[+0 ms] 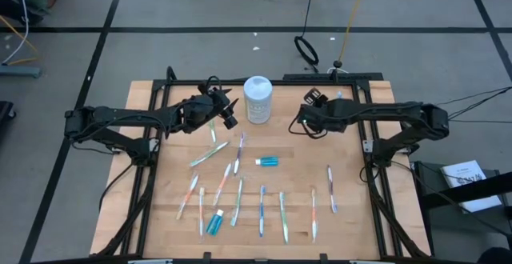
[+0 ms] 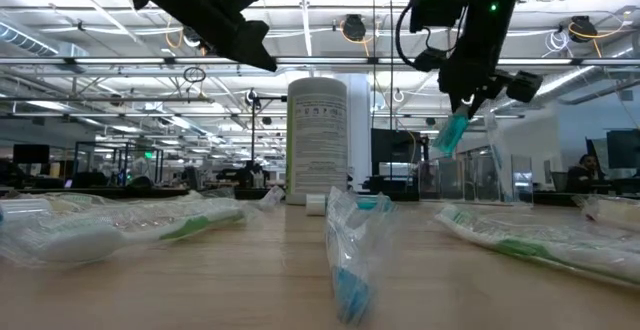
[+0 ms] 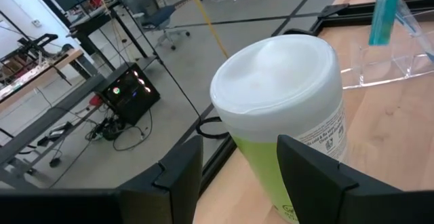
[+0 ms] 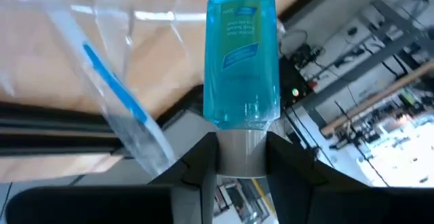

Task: Pick & Place toothbrushing station
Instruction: Put the blue mouthwash into the transparent organizer

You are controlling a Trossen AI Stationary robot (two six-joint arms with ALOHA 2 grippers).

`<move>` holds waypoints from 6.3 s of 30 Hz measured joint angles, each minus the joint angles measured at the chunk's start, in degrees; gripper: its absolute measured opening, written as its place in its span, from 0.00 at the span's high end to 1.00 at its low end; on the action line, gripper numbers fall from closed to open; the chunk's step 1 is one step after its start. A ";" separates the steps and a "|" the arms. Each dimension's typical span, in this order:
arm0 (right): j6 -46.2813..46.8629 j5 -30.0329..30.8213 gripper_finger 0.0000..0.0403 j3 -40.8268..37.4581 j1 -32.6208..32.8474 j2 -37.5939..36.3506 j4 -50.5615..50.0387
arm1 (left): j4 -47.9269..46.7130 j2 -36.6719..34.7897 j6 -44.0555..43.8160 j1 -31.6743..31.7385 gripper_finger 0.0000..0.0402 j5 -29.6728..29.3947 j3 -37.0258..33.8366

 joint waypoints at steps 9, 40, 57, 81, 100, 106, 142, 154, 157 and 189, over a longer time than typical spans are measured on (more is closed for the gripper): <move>5.57 -4.01 0.77 -1.56 -3.46 -0.58 -3.77 | 0.09 0.00 0.02 0.02 0.51 0.04 0.00; -7.96 -2.73 0.77 -16.79 6.62 -0.75 11.40 | 0.44 0.00 -1.53 0.02 0.51 0.22 0.00; -2.33 -2.54 0.64 -16.76 10.34 -0.78 11.94 | 1.90 0.00 -3.76 0.02 0.51 0.26 0.00; 31.62 4.74 0.59 -16.76 15.17 -4.70 18.36 | 1.50 0.00 -4.29 0.00 0.51 8.75 0.00; 70.95 -37.46 0.59 -18.97 16.90 -12.92 46.00 | 0.93 0.02 -8.66 -1.89 0.51 35.43 -1.66; 71.07 -37.34 0.59 -22.94 16.90 -12.87 53.30 | 2.78 0.10 -9.39 -6.42 0.51 37.31 -8.02; 84.88 -37.29 0.59 -40.09 16.88 -12.89 83.38 | 29.53 36.48 -15.90 -12.22 0.51 34.58 -6.80; 84.86 -37.29 0.59 -40.09 16.88 -12.91 83.43 | 30.16 36.48 -16.00 -12.20 0.51 34.62 -6.73; 84.86 -37.29 0.59 -40.09 16.88 -12.89 83.41 | 30.16 36.48 -16.00 -12.16 0.51 34.60 -6.73; 87.56 -53.72 0.59 -40.07 18.46 -26.46 67.86 | 3.66 28.90 -1.05 -14.74 0.74 26.28 8.66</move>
